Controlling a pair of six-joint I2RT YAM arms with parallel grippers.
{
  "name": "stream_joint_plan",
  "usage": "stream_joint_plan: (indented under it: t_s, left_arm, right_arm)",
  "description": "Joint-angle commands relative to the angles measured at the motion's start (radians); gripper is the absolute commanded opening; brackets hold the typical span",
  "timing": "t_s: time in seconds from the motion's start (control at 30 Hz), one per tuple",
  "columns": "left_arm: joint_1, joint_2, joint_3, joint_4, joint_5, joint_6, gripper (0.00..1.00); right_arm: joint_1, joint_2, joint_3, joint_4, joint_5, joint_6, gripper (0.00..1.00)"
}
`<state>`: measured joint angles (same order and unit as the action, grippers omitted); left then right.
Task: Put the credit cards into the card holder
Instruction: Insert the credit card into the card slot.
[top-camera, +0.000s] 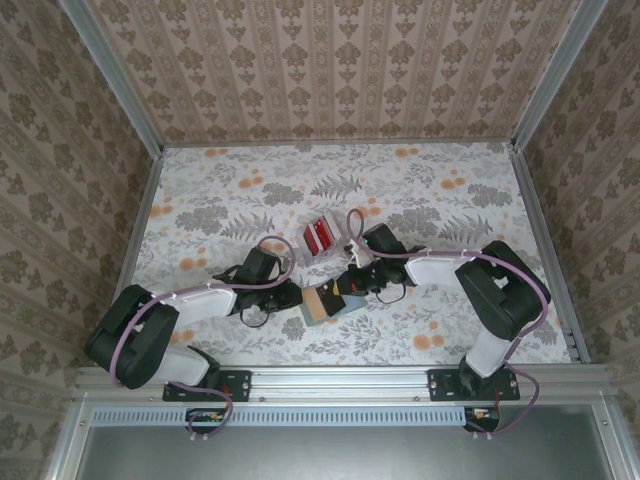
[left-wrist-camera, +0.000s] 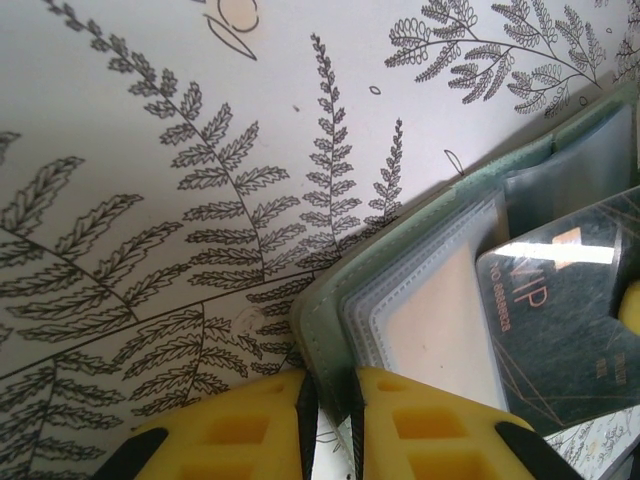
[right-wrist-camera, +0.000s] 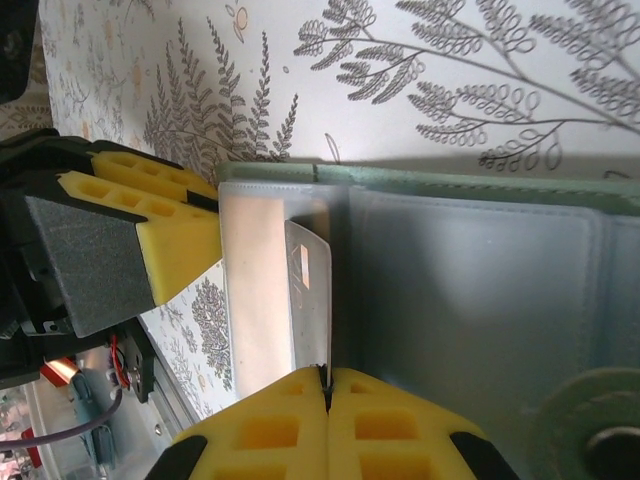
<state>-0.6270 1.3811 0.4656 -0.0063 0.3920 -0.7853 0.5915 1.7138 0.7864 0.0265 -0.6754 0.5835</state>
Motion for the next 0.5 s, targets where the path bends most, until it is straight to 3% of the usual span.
stream_joint_plan:
  t_s: [0.0, 0.47]
  left_arm:
    - [-0.003, 0.035, 0.008, 0.036, -0.015, 0.006, 0.19]
    - [-0.004, 0.022, -0.005, 0.033, -0.022, 0.002, 0.18]
  right_arm:
    - [0.019, 0.011, 0.013, -0.025, 0.066, 0.023, 0.03]
    - [-0.006, -0.024, -0.013, -0.053, 0.137, 0.033, 0.03]
